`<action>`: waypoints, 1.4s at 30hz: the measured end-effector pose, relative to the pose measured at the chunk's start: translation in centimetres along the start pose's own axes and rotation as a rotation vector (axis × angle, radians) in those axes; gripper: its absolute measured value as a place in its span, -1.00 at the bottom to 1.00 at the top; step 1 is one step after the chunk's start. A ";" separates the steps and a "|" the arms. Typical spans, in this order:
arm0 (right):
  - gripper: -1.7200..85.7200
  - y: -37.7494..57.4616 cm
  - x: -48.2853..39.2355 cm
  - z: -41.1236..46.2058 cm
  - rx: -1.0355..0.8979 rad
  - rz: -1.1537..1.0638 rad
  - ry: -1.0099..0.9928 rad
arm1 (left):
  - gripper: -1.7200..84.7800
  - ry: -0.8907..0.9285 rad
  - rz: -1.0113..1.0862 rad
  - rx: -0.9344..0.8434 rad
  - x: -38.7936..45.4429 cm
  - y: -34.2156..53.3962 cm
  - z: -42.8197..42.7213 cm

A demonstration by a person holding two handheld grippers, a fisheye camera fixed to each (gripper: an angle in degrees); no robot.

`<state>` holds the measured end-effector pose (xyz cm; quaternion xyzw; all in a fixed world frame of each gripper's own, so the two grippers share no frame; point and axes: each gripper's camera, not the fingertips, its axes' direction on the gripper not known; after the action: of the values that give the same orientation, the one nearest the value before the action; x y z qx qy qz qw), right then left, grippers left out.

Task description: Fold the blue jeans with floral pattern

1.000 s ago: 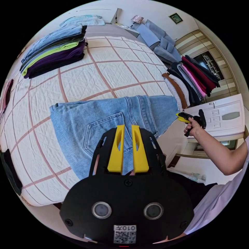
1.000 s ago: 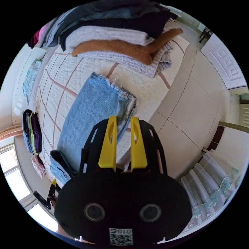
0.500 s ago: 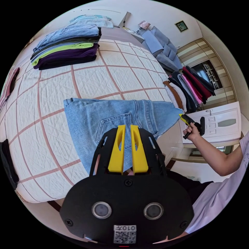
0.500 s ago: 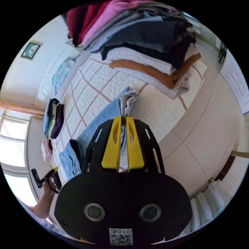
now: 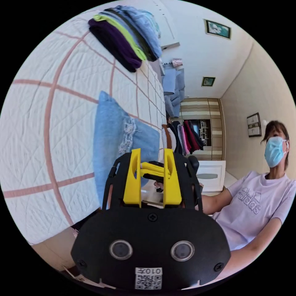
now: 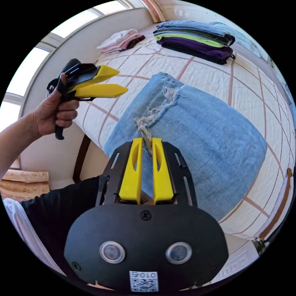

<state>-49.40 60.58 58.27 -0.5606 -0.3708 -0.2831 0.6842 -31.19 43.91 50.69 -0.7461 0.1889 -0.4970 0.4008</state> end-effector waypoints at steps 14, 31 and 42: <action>-0.89 2.3 1.5 -5.7 0.132 -0.048 -0.175 | -0.80 -0.470 0.073 -0.305 -0.8 -1.9 6.1; -0.74 1.1 9.1 -8.6 0.127 0.163 0.012 | -0.70 -0.703 0.056 -0.047 -0.8 4.2 -2.3; -0.56 -0.4 19.0 -6.9 0.119 0.407 -0.335 | -0.64 -0.511 0.001 -0.168 -8.4 2.8 -7.1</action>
<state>-37.69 54.26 73.47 -0.6215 -0.3747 -0.0208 0.6877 -40.84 45.06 44.80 -0.8780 0.1225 -0.2748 0.3723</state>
